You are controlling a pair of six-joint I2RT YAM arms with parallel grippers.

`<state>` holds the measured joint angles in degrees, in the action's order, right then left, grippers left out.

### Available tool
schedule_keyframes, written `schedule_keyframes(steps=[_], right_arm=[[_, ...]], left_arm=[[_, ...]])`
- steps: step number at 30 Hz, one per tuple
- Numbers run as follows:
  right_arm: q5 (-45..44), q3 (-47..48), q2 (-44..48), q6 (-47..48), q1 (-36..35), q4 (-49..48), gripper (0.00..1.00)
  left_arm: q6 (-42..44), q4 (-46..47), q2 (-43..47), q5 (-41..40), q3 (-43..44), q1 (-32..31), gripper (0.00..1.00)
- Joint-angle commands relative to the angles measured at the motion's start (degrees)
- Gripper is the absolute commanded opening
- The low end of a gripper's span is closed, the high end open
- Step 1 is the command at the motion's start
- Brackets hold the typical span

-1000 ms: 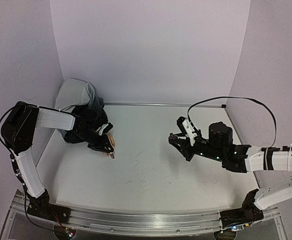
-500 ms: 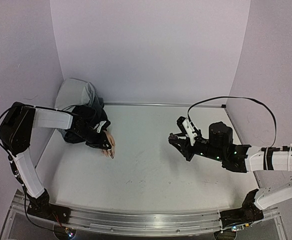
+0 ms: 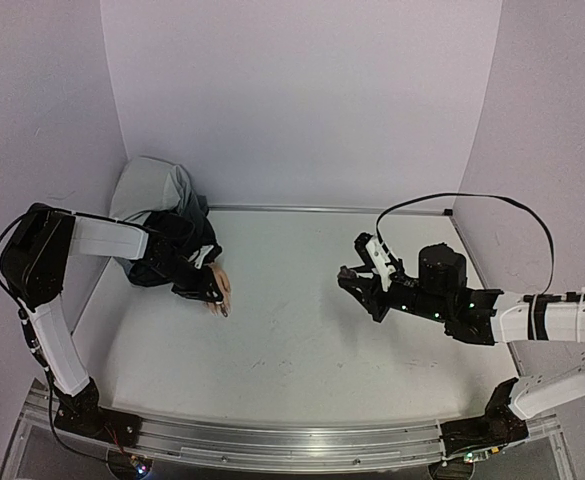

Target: Paint the nails

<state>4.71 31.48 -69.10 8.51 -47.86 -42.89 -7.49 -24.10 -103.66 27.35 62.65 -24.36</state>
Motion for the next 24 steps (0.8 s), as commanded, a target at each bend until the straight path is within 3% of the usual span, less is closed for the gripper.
schedule_keyframes(steps=[1,24], right_arm=[[0.61,0.53,1.51,-0.52,0.23,-4.13,0.0],[0.79,0.35,1.86,-0.6,0.25,-4.13,0.0]], left_arm=[[-0.33,0.19,-0.49,1.45,1.99,0.19,0.0],[-0.43,0.37,-1.45,2.66,2.2,-1.08,0.0]])
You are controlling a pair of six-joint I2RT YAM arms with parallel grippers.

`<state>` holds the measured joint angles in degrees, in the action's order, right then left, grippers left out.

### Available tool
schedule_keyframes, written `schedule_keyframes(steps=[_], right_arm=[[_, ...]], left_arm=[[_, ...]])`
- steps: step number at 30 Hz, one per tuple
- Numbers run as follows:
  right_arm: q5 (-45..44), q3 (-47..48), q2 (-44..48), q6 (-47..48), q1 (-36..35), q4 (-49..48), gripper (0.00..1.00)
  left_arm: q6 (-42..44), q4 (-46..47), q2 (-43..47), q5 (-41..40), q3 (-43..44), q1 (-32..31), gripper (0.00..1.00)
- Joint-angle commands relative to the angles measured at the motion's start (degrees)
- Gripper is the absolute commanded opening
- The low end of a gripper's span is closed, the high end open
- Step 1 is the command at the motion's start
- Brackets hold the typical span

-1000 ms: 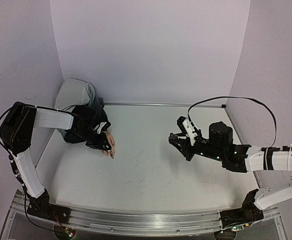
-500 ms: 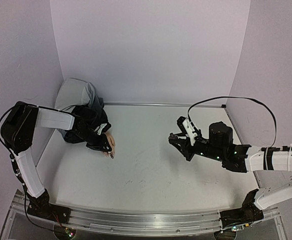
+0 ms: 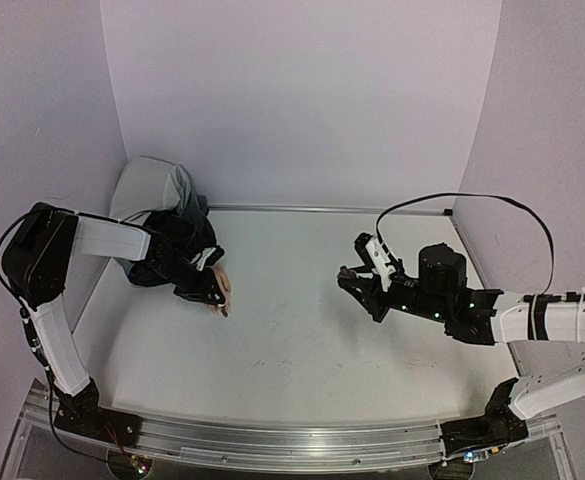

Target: Paint the nails

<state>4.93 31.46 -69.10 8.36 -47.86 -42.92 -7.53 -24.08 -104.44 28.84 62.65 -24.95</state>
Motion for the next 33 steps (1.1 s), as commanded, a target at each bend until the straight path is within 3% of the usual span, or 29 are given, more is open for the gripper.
schedule_keyframes(steps=[1,13,20,33], right_arm=[[0.59,0.39,1.86,-0.45,0.23,-4.18,0.0],[0.69,0.35,1.83,-0.51,0.35,-4.17,0.0],[0.83,0.64,0.92,-0.47,0.34,-4.14,0.0],[0.7,0.49,1.42,-0.53,0.36,-4.27,0.0]], left_arm=[[-0.38,0.38,-0.75,1.26,2.21,-0.53,0.0],[-0.23,0.35,-0.45,1.53,2.41,-0.8,0.0],[0.36,2.78,4.9,2.72,0.65,-0.8,0.0],[-0.11,0.51,2.88,-2.71,2.7,-0.11,0.0]])
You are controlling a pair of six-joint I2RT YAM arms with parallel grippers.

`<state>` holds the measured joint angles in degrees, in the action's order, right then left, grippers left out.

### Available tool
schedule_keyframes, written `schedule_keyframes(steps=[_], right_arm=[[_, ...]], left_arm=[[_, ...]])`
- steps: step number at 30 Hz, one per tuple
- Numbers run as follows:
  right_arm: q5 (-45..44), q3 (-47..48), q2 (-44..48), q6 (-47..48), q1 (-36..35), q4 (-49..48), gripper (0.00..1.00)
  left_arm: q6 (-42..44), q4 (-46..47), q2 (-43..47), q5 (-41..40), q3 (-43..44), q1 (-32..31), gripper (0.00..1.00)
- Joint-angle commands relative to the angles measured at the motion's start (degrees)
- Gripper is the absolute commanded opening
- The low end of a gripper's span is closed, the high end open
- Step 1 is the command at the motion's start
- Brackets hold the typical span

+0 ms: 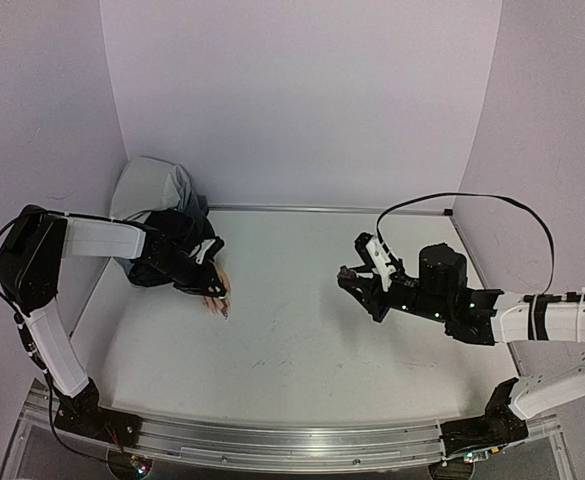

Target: Paint the nails

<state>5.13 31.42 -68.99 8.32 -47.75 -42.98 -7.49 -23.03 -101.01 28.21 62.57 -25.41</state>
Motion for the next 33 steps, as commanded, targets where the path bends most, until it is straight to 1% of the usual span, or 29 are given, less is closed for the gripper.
schedule_keyframes(steps=[1,16,20,28,33], right_arm=[[0.5,0.49,1.32,-0.49,0.26,-4.21,0.0],[0.45,0.53,1.32,-0.41,0.2,-4.17,0.0],[0.5,0.5,1.4,-0.41,0.28,-4.22,0.0],[0.57,0.36,2.24,-0.84,0.22,-4.68,0.0],[1.8,1.69,2.81,-4.89,0.24,-4.56,0.0]], left_arm=[[-0.08,-0.78,-0.89,-2.14,2.9,0.42,0.0],[0.69,-2.85,-3.48,-2.79,4.13,0.45,0.0],[1.0,-3.19,-3.14,-1.6,3.97,0.45,0.0],[0.64,0.5,3.75,6.63,1.66,0.27,0.0],[-1.19,0.07,9.99,11.7,3.22,-0.99,0.0]])
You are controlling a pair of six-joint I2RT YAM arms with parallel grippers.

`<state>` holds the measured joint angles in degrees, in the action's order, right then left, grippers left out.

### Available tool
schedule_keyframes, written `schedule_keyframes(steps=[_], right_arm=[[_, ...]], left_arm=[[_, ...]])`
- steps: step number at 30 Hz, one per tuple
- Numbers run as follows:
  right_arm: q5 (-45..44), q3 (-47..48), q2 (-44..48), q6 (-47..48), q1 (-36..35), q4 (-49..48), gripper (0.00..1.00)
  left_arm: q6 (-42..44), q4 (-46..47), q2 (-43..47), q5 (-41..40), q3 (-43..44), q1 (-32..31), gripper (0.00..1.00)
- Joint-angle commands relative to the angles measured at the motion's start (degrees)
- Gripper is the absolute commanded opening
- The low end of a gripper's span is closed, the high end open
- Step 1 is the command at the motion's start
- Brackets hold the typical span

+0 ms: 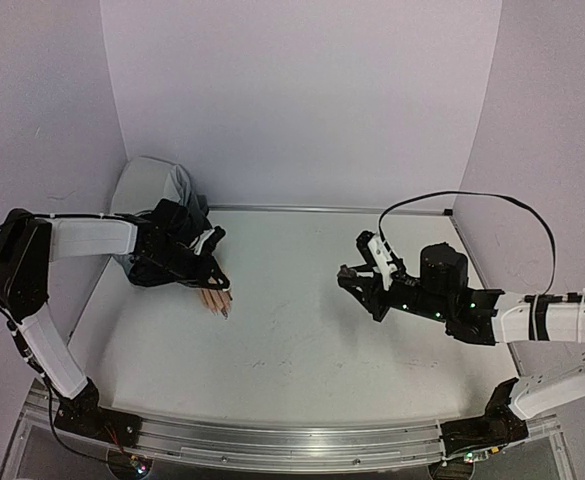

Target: Paint the nails

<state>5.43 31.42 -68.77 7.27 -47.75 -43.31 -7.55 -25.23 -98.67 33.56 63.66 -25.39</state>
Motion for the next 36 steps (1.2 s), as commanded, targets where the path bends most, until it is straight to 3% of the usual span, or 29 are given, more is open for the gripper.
schedule_keyframes(steps=[1,7,13,21,27,36], right_arm=[[1.59,1.98,3.04,-5.05,0.25,-3.84,0.0],[0.27,0.98,8.41,-14.31,0.22,-3.9,0.0],[1.11,1.47,10.0,-19.58,0.28,-4.16,0.0],[8.23,3.85,4.13,-23.01,-0.67,-7.8,0.0],[5.12,4.9,-1.0,-22.12,-5.89,-14.32,0.0],[3.15,15.04,-12.75,-17.55,-13.12,-14.34,0.0]], left_arm=[[-1.33,1.04,9.11,6.86,2.98,-1.36,0.0],[-5.51,-1.57,18.82,6.69,5.37,-4.94,0.0],[-11.2,-0.76,24.78,-4.16,6.8,-11.98,0.0],[-14.21,-0.08,28.54,-3.27,8.23,-16.1,0.0],[-16.72,-0.15,31.93,-0.95,6.75,-16.45,0.0],[-17.32,-0.6,33.88,-0.02,6.23,-17.49,0.0]])
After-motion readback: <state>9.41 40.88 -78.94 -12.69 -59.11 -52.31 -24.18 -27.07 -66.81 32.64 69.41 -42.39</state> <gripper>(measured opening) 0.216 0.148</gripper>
